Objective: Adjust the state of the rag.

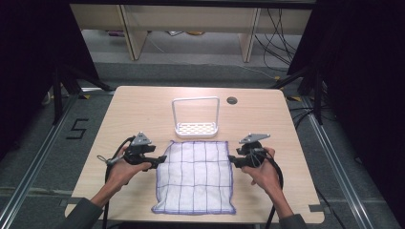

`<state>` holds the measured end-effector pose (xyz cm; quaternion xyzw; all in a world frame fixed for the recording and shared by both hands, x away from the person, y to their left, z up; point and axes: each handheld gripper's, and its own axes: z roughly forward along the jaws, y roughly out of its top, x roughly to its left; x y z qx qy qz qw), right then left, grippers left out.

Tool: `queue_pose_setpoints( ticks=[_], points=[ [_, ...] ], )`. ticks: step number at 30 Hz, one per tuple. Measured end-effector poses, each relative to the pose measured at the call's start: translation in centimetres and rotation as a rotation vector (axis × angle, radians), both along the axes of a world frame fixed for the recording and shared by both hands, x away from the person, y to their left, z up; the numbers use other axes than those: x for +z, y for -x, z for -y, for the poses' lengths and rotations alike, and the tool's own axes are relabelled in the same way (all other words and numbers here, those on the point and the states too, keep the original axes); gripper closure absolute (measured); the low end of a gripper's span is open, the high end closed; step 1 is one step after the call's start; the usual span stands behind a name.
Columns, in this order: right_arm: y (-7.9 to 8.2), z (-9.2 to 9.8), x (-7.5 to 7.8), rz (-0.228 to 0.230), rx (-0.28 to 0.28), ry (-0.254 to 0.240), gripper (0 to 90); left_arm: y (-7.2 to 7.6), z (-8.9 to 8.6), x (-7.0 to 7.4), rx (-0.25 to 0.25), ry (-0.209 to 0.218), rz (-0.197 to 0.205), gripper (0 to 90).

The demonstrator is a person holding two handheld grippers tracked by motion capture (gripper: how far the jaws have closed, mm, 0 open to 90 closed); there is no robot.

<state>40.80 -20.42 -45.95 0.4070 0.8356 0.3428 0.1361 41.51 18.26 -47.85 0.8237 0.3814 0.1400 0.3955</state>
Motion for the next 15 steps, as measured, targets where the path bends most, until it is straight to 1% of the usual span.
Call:
queue_pose_setpoints(
  ticks=[1, 2, 3, 4, 5, 6, 7, 8, 9, 10, 11, 12, 14, 15],
  points=[
    [-0.6, 0.0, 0.0, 0.015, -0.008, -0.003, 52.2, -0.5, 0.1, -0.1, 0.008, -0.011, 0.005, 34.7],
    [-1.2, 0.0, 0.2, -0.002, -0.007, 0.004, 52.0, -1.1, 0.2, -0.2, 0.004, -0.012, -0.009, 34.6],
    [-1.8, -0.2, 0.1, -0.004, -0.018, 0.004, 51.7, -1.5, 0.4, -0.3, 0.01, -0.006, -0.009, 34.3],
    [-2.3, -0.3, 0.2, -0.015, -0.032, 0.012, 51.4, -1.8, 0.6, -0.4, 0.002, -0.008, -0.015, 34.5],
    [-2.9, -0.3, 0.1, -0.017, -0.03, 0.022, 51.5, -2.1, 0.8, -0.6, 0.004, -0.021, -0.013, 35.0],
    [-3.5, -0.5, -0.1, -0.031, -0.043, 0.018, 51.5, -2.4, 0.9, -0.6, -0.001, -0.032, -0.014, 35.2],
    [-4.0, -0.6, -0.1, -0.049, -0.05, 0.034, 51.5, -2.6, 1.1, -0.7, 0.005, -0.023, -0.018, 35.3],
    [-4.5, -0.7, -0.4, -0.043, -0.051, 0.055, 51.9, -2.8, 1.2, -0.8, 0.005, -0.028, -0.019, 35.5],
    [-5.0, -0.8, -0.7, -0.033, -0.055, 0.049, 52.5, -3.0, 1.2, -0.8, -0.002, -0.031, -0.027, 35.7],
    [-5.3, -1.0, -1.0, -0.042, -0.07, 0.039, 52.5, -3.2, 1.3, -0.8, -0.002, -0.026, -0.025, 36.2],
    [-5.6, -1.0, -1.1, -0.063, -0.058, 0.057, 52.5, -3.4, 1.3, -0.8, 0.003, -0.024, -0.031, 36.8],
    [-6.0, -1.2, -1.4, -0.071, -0.061, 0.057, 52.5, -3.6, 1.4, -0.8, -0.001, -0.024, -0.035, 37.1],
    [-6.8, -1.6, -1.8, -0.083, -0.067, 0.057, 53.3, -4.0, 1.7, -0.8, 0.009, -0.02, -0.031, 38.2],
    [-7.0, -1.8, -1.9, -0.074, -0.065, 0.066, 53.3, -4.2, 1.8, -0.9, 0.007, -0.014, -0.032, 39.2]
  ],
)
